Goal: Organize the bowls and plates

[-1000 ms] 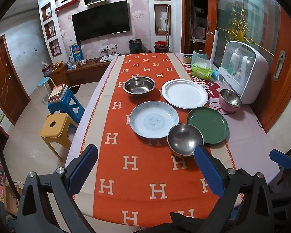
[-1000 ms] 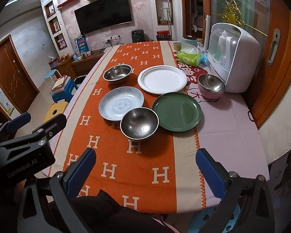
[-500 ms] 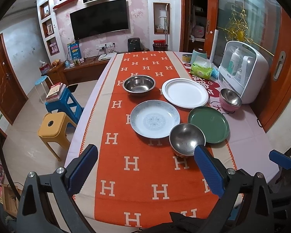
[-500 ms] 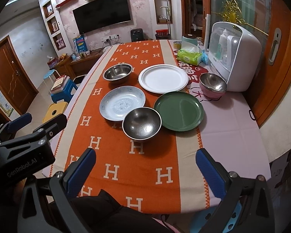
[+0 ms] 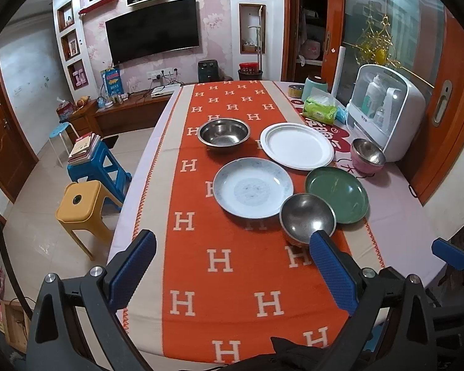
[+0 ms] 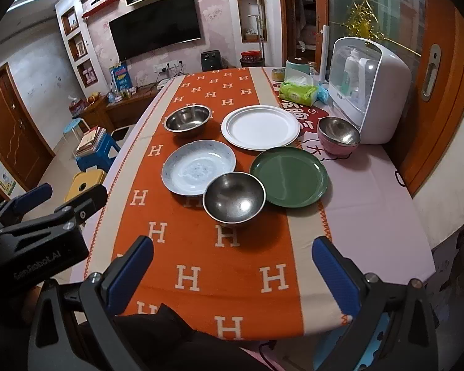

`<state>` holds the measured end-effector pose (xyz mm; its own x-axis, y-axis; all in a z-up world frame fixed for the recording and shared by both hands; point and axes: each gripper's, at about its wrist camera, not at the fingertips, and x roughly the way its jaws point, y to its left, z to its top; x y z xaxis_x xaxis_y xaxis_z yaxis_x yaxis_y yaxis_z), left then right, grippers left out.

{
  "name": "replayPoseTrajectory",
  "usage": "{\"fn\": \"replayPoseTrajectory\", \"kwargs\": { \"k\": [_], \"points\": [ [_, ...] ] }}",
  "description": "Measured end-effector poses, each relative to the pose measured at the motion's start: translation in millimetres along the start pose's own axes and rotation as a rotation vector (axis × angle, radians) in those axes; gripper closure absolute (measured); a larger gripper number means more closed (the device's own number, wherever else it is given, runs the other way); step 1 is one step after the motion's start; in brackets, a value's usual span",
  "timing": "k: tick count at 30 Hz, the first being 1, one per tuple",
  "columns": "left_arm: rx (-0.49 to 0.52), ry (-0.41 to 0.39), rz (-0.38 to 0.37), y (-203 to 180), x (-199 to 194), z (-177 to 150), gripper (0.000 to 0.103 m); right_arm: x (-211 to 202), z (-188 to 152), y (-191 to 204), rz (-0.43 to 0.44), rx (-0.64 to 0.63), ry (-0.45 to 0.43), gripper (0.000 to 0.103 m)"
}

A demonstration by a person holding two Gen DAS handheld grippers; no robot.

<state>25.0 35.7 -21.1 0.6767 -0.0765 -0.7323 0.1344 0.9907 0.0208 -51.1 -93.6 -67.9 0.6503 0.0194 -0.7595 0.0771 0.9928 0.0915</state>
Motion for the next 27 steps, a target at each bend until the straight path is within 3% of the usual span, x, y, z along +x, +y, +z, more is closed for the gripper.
{"fn": "replayPoseTrajectory", "kwargs": {
  "k": [11,27],
  "points": [
    [0.014,0.022,-0.060,14,2,-9,0.004,-13,-9,16,-0.028,0.028,-0.017,0.000],
    [-0.016,0.069,-0.081,7,13,-5,0.003,-17,-3,-3,-0.027,0.059,-0.046,0.000]
  ]
}}
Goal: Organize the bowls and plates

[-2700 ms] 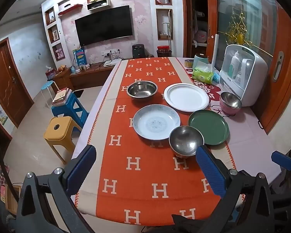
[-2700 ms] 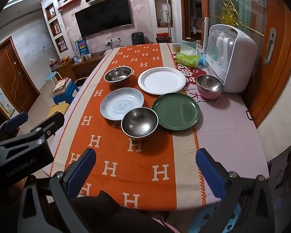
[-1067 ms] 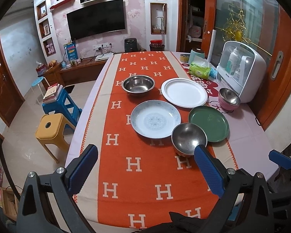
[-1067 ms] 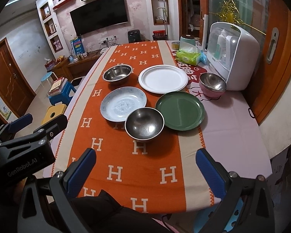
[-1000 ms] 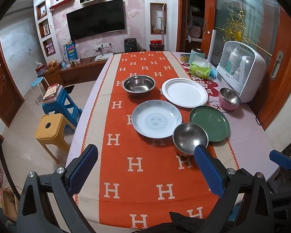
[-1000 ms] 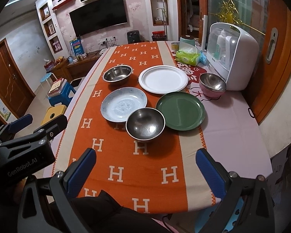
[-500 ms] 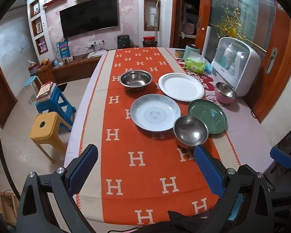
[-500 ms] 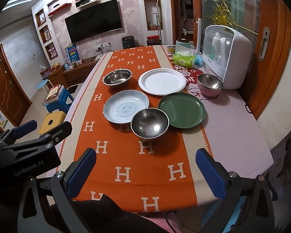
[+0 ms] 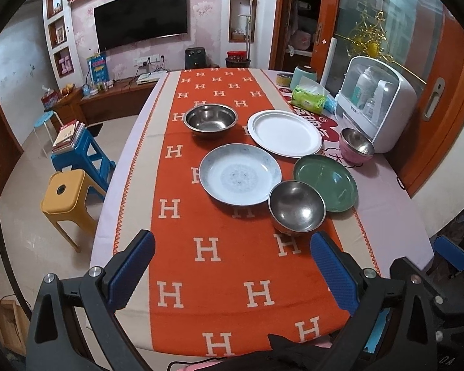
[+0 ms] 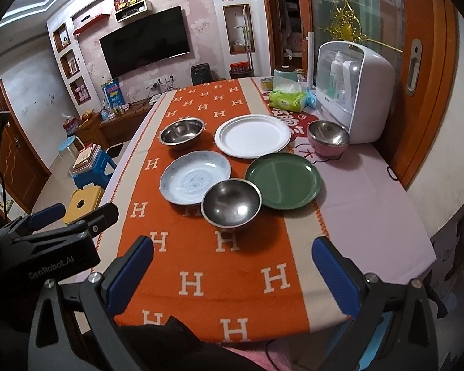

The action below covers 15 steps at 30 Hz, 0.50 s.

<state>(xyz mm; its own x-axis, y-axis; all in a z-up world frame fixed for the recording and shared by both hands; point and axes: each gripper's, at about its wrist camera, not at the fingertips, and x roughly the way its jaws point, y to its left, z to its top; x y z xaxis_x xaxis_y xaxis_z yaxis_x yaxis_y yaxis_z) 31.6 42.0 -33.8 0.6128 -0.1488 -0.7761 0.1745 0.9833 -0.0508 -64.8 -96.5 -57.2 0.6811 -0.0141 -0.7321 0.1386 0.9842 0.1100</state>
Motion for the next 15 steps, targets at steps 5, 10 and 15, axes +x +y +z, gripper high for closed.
{"fn": "replayPoseTrajectory", "kwargs": {
  "k": [5,10,15],
  "points": [
    [-0.001,0.033,-0.005,-11,12,9,0.003,3,12,-13,-0.002,-0.009,-0.039,0.000],
    [-0.017,0.079,-0.029,-21,31,22,0.003,17,29,-28,0.010,-0.012,-0.026,0.000],
    [-0.052,0.112,-0.006,-26,50,41,0.003,34,49,-46,0.024,-0.008,-0.003,0.000]
  ]
}}
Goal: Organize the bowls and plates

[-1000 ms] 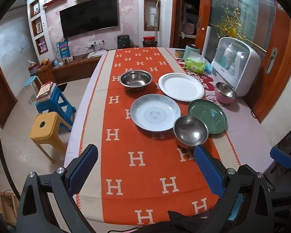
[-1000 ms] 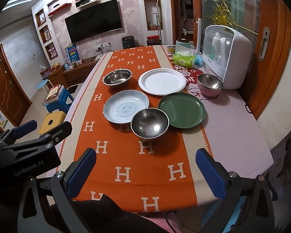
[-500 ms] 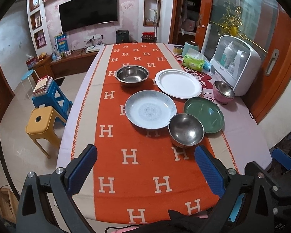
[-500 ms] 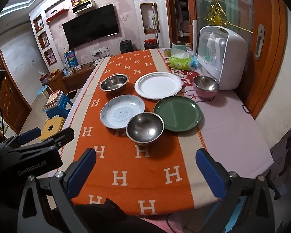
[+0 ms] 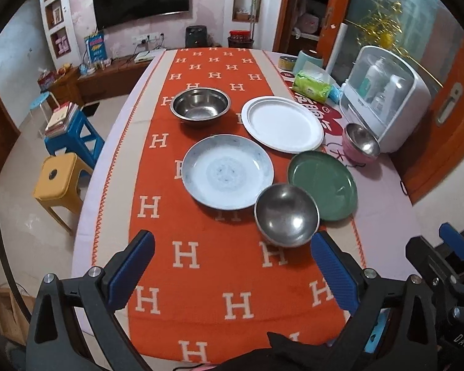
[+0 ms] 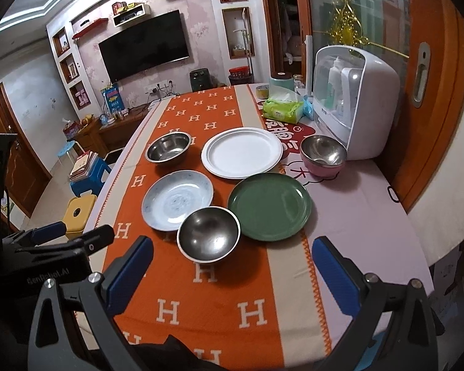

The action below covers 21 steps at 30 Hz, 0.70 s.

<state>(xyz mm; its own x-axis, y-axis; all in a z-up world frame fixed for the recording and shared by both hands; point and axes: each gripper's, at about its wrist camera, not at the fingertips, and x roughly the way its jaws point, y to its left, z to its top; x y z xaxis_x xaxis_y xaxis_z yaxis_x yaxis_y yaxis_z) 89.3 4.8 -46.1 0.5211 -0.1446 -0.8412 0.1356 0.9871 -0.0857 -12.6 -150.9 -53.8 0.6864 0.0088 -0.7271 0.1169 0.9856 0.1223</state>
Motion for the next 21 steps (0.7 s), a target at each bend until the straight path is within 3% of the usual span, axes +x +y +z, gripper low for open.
{"fn": "replayPoseTrajectory", "kwargs": {
  "k": [9,15,21],
  "points": [
    [-0.059,0.039,-0.014,-2,27,51,0.003,34,38,-20,0.019,-0.003,0.042,0.000],
    [-0.048,0.041,-0.008,-9,46,89,0.003,62,64,-28,0.073,0.006,0.084,0.000],
    [0.004,0.065,0.006,-23,80,121,0.003,90,89,-33,0.091,-0.020,0.065,0.000]
  ]
}}
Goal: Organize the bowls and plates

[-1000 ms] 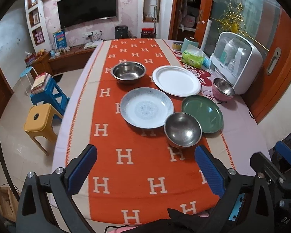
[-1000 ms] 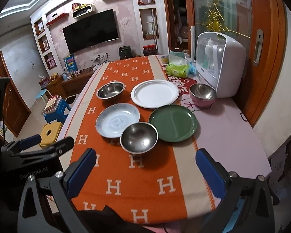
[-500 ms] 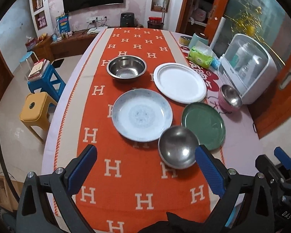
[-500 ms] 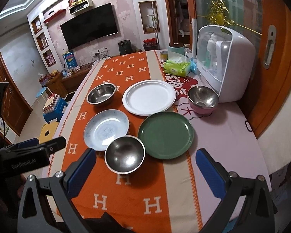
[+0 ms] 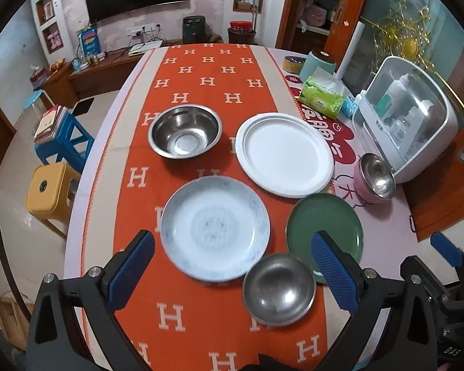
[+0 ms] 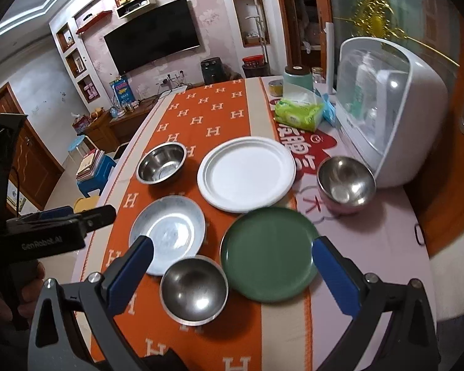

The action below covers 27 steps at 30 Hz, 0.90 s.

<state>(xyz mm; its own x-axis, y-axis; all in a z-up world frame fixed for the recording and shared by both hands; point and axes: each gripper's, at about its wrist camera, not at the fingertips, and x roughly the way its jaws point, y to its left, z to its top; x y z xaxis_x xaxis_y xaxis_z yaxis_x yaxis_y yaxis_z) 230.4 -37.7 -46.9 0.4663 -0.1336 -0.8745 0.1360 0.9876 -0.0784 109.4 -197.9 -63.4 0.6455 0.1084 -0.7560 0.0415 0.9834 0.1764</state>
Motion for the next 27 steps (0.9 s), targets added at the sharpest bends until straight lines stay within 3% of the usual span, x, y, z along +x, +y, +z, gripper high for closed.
{"fn": "replayPoseTrajectory", "kwargs": {
  "k": [12,22,27],
  "points": [
    [0.006,0.003,-0.006,-18,76,53,0.003,74,41,-38,0.020,0.041,-0.078,0.000],
    [0.001,0.016,-0.009,-21,153,77,0.003,146,36,-69,0.036,0.133,-0.082,0.000],
    [-0.014,0.052,-0.010,-17,188,79,0.004,174,28,-80,0.037,0.203,-0.054,0.007]
  ]
}}
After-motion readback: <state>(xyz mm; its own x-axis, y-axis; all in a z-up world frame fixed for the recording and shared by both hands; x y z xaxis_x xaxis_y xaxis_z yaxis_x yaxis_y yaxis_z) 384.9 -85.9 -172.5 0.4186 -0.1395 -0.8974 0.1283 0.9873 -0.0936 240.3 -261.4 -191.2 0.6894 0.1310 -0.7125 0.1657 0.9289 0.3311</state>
